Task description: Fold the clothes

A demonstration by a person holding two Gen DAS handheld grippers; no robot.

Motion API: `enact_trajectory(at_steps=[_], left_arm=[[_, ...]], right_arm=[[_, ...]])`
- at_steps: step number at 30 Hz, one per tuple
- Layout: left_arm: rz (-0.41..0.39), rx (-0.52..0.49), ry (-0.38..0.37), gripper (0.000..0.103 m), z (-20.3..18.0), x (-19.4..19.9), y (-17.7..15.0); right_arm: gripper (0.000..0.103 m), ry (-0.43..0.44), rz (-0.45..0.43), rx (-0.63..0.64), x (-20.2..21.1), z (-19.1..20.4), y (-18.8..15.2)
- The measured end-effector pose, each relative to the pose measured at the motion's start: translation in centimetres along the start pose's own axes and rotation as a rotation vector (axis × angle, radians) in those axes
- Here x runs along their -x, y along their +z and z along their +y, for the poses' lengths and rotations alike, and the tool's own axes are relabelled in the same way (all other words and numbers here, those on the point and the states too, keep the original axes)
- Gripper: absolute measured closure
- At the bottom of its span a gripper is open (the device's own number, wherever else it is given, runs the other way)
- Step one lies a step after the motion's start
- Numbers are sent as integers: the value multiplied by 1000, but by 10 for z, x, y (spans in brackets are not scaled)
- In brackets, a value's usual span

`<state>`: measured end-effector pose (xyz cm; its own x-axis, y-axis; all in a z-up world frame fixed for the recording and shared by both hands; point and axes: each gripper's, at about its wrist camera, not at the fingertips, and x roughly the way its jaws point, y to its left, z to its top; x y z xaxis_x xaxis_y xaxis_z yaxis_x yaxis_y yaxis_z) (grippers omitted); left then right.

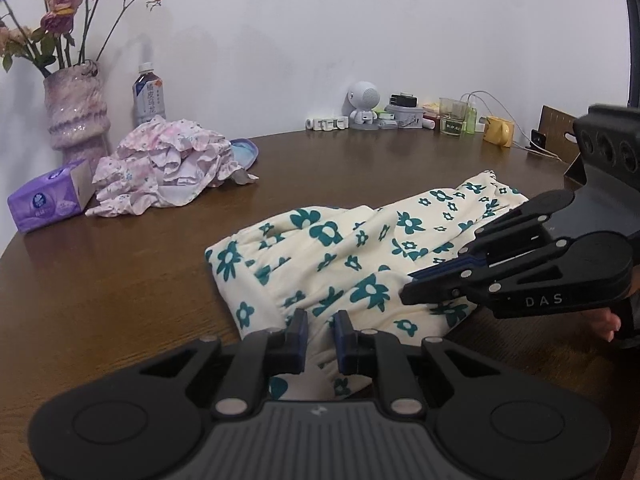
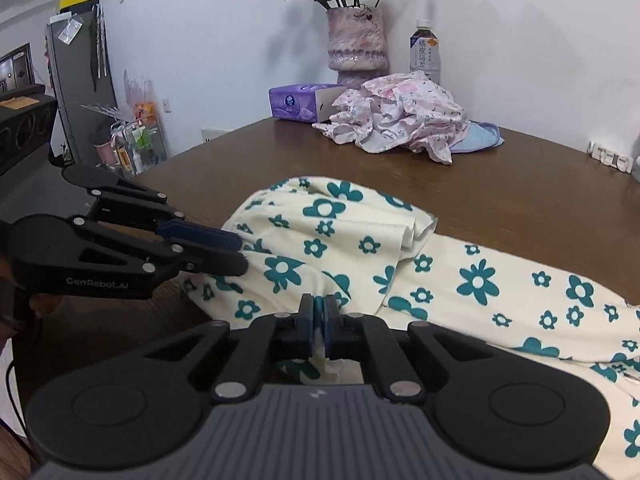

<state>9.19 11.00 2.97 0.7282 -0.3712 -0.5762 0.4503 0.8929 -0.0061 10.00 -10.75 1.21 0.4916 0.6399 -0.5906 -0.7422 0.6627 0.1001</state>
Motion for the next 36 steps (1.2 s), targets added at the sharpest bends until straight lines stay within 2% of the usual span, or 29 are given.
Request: enact_trajectory(at_steps=[3, 6, 8, 10, 11, 12, 16, 17, 19, 23, 25, 27, 32, 36], left_arm=[[-6, 26, -11, 89, 4, 0, -1], [-13, 41, -8, 88, 3, 4, 1], [-27, 53, -5, 84, 3, 10, 3], [-74, 43, 0, 71, -2, 24, 6], [-89, 28, -5, 69, -5, 30, 6], [-95, 14, -11, 69, -9, 35, 7], [-22, -40, -6, 72, -20, 28, 1], [-1, -49, 9, 82, -21, 23, 0], [20, -59, 42, 89, -21, 14, -1], [29, -65, 55, 90, -20, 7, -1], [32, -56, 53, 90, -17, 5, -3], [31, -38, 44, 89, -15, 4, -6], [17, 1, 12, 89, -7, 3, -10], [3, 11, 15, 89, -7, 4, -12]], right_arm=[[99, 25, -15, -33, -1, -7, -3], [99, 12, -42, -44, 6, -7, -3], [98, 4, -60, -51, 11, -6, -2], [88, -5, -77, -59, 15, -6, -2], [76, -9, -86, -62, 18, -6, -2], [75, -13, -95, -66, 20, -6, -2], [75, 2, -126, -18, 36, 5, 0], [75, 9, -123, -2, 35, 7, 0], [75, 10, -104, 29, 30, 10, 0], [77, -5, -47, 89, 16, 13, -3], [87, -2, -33, 91, 13, 11, -5], [92, 9, -27, 74, 12, 6, -7], [92, 35, -13, 32, 11, -6, -13], [92, 53, -10, 1, 10, -11, -12]])
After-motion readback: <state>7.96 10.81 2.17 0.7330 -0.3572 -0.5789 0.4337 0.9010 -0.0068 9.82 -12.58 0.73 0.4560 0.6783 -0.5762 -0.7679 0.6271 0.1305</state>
